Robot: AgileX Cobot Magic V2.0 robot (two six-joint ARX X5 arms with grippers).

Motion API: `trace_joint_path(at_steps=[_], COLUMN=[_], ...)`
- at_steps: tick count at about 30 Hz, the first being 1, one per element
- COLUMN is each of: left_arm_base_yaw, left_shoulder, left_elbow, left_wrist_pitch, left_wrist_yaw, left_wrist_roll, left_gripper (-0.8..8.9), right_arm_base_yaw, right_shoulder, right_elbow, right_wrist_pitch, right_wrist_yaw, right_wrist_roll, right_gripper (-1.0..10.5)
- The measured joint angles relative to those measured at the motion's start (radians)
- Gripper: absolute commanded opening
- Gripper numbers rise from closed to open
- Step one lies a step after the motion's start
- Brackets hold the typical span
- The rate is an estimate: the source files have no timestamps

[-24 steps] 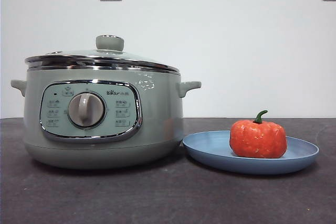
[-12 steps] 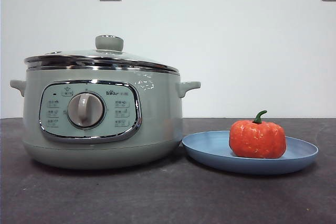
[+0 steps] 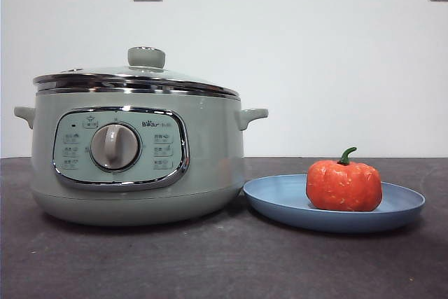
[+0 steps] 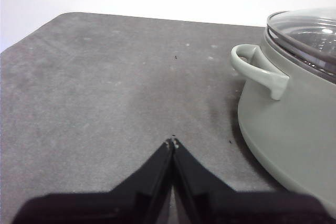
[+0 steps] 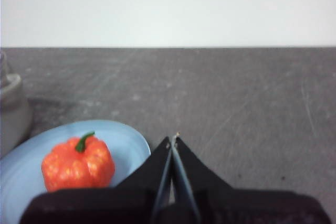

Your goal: Take the pumpkin out from the steamer,put the pumpkin in the blue plate,close the lid

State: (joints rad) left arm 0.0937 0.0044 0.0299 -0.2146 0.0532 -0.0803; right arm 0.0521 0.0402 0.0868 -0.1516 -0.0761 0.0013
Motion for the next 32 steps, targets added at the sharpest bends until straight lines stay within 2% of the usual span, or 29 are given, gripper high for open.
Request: trace_joint_path(at_steps=[9,14,32], left_arm_base_yaw=[0.000,0.000,0.000], left_shoulder=[0.000,0.000,0.000], left_elbow=[0.000,0.000,0.000], left_wrist_pitch=[0.000,0.000,0.000], left_wrist_yaw=[0.000,0.000,0.000], left_wrist_roll=[0.000,0.000,0.000], left_gripper=[-0.04,-0.04,-0.04], right_arm_base_yaw=[0.000,0.000,0.000], right_shoulder=[-0.036,-0.031,-0.024], right_elbow=[-0.056,-0.060,-0.059], right_wrist_pitch=[0.007,-0.045,-0.046], right_wrist_yaw=[-0.003,0.000,0.000], right_wrist_roll=[0.021,0.040,0.041], right_gripper=[-0.2,-0.2,-0.2])
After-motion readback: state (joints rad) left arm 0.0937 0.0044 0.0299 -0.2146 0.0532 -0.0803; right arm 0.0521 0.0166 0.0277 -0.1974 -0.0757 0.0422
